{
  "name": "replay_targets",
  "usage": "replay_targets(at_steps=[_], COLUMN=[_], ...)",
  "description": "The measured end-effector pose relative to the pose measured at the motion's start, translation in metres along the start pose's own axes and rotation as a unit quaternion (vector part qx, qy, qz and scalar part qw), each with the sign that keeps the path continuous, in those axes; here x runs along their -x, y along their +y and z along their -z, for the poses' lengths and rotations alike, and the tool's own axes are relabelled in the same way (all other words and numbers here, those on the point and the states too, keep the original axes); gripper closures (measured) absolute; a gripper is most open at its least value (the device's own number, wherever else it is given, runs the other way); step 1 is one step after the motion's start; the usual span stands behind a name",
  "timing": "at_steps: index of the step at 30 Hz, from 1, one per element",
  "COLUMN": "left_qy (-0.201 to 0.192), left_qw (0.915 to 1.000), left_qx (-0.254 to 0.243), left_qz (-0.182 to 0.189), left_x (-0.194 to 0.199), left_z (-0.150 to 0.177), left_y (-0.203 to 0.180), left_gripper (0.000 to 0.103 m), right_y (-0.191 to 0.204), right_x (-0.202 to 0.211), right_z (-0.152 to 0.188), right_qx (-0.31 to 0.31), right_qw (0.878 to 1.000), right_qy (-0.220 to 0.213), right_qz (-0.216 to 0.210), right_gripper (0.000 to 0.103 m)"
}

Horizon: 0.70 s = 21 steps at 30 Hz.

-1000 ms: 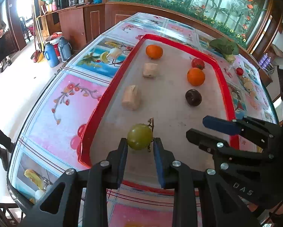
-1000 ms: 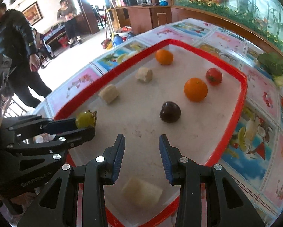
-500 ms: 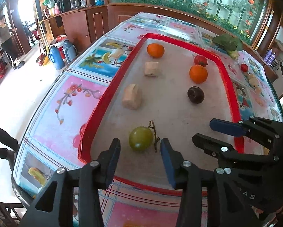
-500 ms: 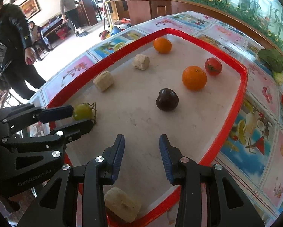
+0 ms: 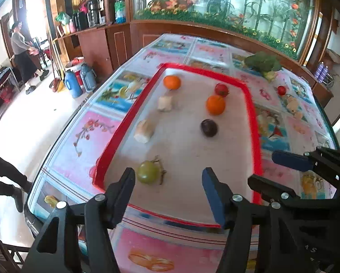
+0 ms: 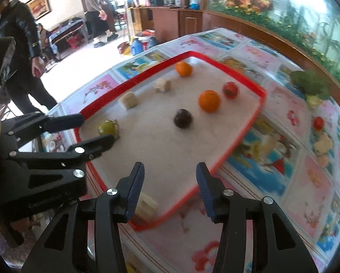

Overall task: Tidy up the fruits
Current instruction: 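Withdraw both tools from the tray toward the remaining items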

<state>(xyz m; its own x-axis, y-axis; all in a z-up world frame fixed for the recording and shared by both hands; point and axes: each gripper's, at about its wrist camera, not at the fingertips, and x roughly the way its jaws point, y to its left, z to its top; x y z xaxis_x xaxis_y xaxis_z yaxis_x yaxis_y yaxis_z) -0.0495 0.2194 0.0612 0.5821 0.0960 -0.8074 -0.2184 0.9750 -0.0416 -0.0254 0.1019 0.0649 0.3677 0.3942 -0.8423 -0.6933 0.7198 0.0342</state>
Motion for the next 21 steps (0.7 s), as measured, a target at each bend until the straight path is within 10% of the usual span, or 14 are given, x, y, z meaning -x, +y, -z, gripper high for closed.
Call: replay_targets(at_steps=[21], left_qy=[-0.002], left_qw=[0.9958], left_qx=[-0.072], left_qz=[0.057], left_x=[0.002], left_z=[-0.016], left_y=[-0.141], left_gripper=[0.029], right_y=[-0.175], right_x=[0.079], right_z=[0.080], right_qx=[-0.122], right_qw=[0.990], right_qy=[-0.030], right_qz=[0.065], right_gripper=[0.023])
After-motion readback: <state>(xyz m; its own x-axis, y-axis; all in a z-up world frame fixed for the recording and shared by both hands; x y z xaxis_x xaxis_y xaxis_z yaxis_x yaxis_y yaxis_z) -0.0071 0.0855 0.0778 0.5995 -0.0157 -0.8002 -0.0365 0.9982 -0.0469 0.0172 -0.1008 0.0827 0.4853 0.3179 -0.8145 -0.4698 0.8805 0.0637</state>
